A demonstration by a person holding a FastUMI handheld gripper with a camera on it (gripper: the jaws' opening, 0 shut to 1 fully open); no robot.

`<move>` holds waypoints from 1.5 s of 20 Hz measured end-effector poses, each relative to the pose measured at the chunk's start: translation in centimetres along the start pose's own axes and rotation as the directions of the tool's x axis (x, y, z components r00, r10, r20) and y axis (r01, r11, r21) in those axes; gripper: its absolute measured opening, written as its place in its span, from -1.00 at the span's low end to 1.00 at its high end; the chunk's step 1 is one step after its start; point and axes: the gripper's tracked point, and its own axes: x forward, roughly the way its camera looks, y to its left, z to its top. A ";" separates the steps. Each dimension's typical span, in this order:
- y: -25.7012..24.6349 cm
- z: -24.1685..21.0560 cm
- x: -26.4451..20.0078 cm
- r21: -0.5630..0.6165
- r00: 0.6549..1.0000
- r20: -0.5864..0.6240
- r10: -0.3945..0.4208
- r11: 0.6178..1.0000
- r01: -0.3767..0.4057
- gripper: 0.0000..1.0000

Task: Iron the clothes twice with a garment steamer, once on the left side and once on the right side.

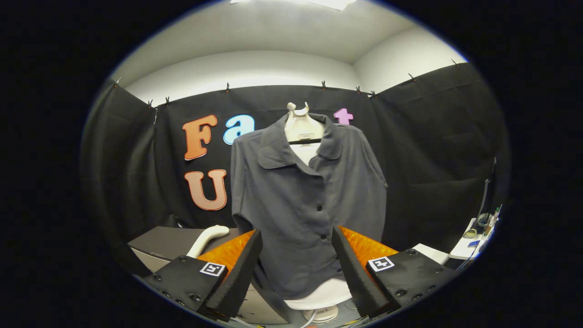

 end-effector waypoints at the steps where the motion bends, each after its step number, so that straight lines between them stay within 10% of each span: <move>1: 1.3 -0.6 0.3 -0.002 1.000 -0.014 0.024 1.000 -0.024 0.96; 15: 20.8 -5.0 5.8 -0.006 0.941 -0.171 0.293 0.954 -0.298 0.96; 30: 29.0 -14.0 19.1 -0.017 0.867 -0.457 0.199 0.972 -0.232 0.97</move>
